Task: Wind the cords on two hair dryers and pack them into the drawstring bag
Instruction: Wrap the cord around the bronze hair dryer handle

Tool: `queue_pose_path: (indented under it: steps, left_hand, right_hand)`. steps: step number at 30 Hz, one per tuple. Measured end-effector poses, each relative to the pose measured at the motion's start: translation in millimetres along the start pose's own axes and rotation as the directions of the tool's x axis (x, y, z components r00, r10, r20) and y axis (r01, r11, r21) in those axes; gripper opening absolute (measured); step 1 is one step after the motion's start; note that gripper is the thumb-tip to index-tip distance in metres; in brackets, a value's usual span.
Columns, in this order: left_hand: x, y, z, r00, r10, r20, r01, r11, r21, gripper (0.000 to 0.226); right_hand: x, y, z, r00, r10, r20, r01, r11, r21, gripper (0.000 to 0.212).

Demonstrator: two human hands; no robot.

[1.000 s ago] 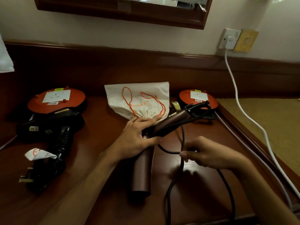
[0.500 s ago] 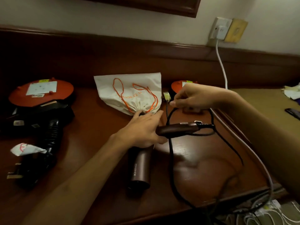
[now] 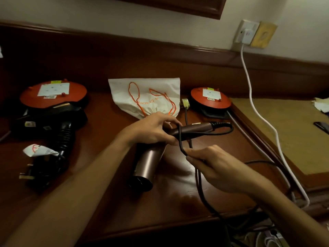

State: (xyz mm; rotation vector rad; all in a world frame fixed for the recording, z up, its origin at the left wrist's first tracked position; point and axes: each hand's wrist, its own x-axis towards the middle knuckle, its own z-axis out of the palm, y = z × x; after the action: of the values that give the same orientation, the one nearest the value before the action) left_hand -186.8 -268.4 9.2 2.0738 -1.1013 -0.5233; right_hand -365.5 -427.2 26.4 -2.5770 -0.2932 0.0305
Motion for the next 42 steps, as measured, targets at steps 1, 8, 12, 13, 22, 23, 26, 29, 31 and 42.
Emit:
queue_pose_path:
  steps: [1, 8, 12, 13, 22, 23, 26, 29, 31, 42]
  left_hand:
    - [-2, -1, -3, 1.000, 0.004, -0.008, -0.004, 1.000, -0.027, 0.047]
    - [-7, -8, 6, 0.999, 0.031, -0.045, -0.031, 0.999, -0.012, 0.046]
    - [-8, -14, 9, 0.997, 0.054, -0.061, -0.053, 0.998, 0.017, 0.050]
    - [-7, -13, 11, 0.996, 0.061, -0.063, -0.057, 0.996, 0.071, 0.052]
    - [0, -5, 14, 0.997, 0.074, 0.022, -0.077, 0.922, 0.380, 0.050]
    - [1, -4, 14, 0.998, 0.060, 0.022, -0.063, 0.913, 0.404, 0.050]
    - [9, 0, 13, 1.000, 0.011, 0.000, -0.010, 0.919, 0.394, 0.054]
    - [13, 5, 13, 0.999, -0.020, -0.028, 0.029, 0.932, 0.361, 0.059]
    - [11, 11, 12, 0.998, -0.031, -0.048, 0.044, 0.958, 0.284, 0.065]
    - [-9, 11, 17, 0.982, -0.059, -0.178, 0.073, 0.995, 0.073, 0.065]
  right_hand:
    - [3, 8, 5, 1.000, 0.002, -0.021, -0.001, 0.999, 0.045, 0.025]
    - [33, 68, 21, 0.980, 0.199, -0.013, -0.195, 0.968, 0.159, 0.018]
    - [52, 90, 1, 0.975, 0.215, 0.052, -0.221, 0.957, 0.186, 0.003]
    - [63, 97, -6, 0.978, 0.191, 0.087, -0.204, 0.964, 0.172, 0.005]
    - [126, 82, -61, 0.856, 0.196, 0.478, -0.217, 0.976, -0.011, 0.018]
    - [130, 75, -64, 0.853, 0.195, 0.485, -0.204, 0.978, -0.034, 0.020]
    - [139, 48, -68, 0.896, 0.195, 0.399, -0.124, 0.972, -0.199, 0.021]
    - [131, 20, -65, 0.906, 0.223, 0.360, -0.064, 0.913, -0.402, 0.020]
    - [116, 3, -65, 0.918, 0.223, 0.328, -0.058, 0.893, -0.445, 0.022]
    - [14, -15, -2, 0.980, 0.096, -0.172, -0.123, 0.981, -0.150, 0.024]
